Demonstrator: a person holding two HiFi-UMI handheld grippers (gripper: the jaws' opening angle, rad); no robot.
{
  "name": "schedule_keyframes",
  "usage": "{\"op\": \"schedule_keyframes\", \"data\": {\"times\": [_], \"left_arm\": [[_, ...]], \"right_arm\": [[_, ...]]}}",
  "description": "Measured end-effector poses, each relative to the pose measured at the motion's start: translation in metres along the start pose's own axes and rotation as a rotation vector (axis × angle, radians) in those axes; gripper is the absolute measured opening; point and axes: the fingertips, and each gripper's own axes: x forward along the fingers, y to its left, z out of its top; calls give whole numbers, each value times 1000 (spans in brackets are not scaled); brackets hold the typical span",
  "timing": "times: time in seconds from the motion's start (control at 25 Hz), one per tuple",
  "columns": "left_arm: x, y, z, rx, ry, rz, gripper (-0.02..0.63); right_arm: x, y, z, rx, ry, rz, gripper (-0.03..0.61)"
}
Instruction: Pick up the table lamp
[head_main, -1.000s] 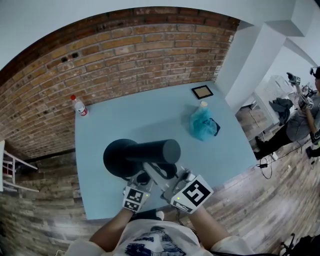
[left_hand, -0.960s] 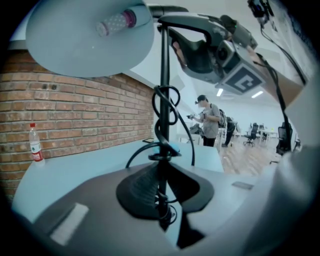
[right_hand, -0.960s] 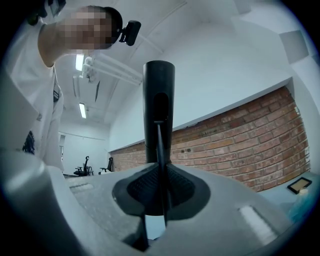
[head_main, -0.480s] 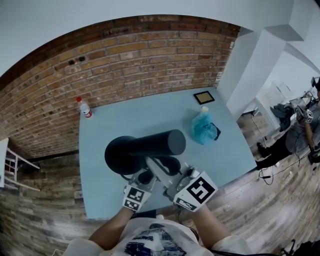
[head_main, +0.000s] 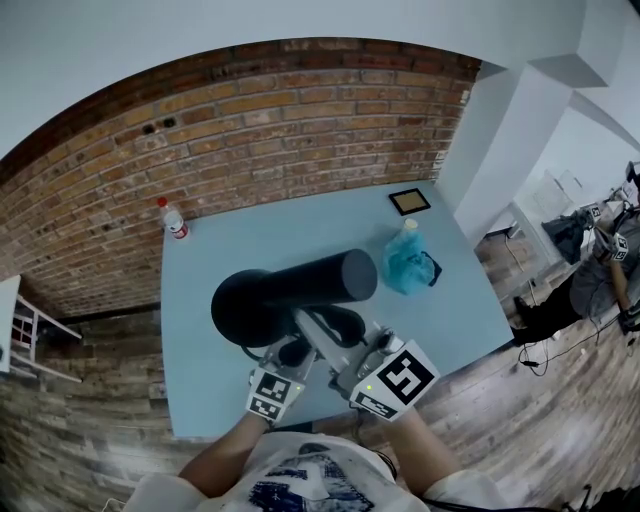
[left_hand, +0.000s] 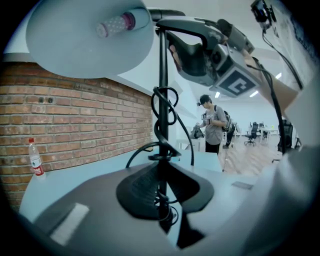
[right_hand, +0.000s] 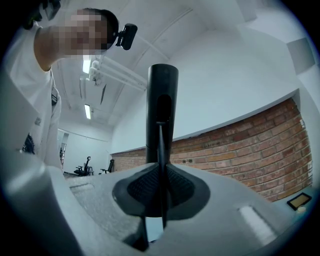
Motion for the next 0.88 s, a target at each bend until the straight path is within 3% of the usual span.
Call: {"op": "schedule_keyframes", "data": {"times": [0.88], "left_arm": [[1, 12, -2, 9, 26, -1, 44]], "right_arm": [[7, -7, -3, 18, -4, -5, 37]]}}
